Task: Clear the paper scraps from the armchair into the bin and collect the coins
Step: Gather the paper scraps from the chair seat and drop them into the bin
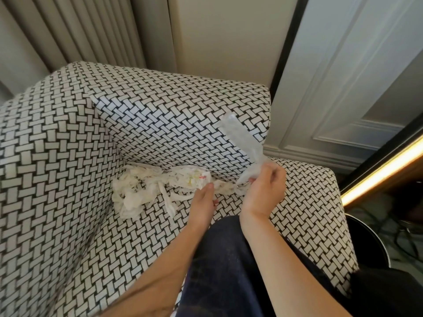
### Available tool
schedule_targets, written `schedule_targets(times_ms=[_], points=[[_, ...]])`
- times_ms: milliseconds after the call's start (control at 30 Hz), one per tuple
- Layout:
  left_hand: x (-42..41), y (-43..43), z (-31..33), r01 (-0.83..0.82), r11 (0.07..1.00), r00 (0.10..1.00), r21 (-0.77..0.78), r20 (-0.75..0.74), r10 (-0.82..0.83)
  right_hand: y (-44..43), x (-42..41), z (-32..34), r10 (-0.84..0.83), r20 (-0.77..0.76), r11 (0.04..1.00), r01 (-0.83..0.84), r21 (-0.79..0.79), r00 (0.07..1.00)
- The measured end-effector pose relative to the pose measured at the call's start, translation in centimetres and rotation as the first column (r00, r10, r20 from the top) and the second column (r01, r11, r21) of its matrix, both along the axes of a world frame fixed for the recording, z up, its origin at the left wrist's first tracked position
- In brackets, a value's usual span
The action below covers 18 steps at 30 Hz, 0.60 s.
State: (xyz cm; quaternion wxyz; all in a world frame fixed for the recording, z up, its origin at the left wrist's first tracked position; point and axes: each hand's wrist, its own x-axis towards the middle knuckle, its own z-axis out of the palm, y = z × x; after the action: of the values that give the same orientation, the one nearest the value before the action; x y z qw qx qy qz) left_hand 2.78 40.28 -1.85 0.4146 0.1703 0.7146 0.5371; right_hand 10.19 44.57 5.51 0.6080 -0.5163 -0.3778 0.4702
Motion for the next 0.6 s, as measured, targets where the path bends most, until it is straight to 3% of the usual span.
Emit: schedule_targets(times_ms=[200,433,600], points=[[0.2,-1.4,0.3,-0.070,0.997,0.998,0.036,0.003,0.070,-0.3,-0.3,0.1,0.078,0.037,0.994,-0.081,0.076,0.996],[0.0,-3.7,0.4,-0.036,0.998,0.999,0.055,-0.024,0.037,-0.1,0.0,-0.3,0.076,0.060,0.991,-0.082,0.106,0.995],[-0.9,-5.0,1.0,-0.137,0.985,0.990,0.101,0.058,0.132,0.0,0.1,-0.5,0.067,0.064,0.992,-0.074,0.107,0.996]])
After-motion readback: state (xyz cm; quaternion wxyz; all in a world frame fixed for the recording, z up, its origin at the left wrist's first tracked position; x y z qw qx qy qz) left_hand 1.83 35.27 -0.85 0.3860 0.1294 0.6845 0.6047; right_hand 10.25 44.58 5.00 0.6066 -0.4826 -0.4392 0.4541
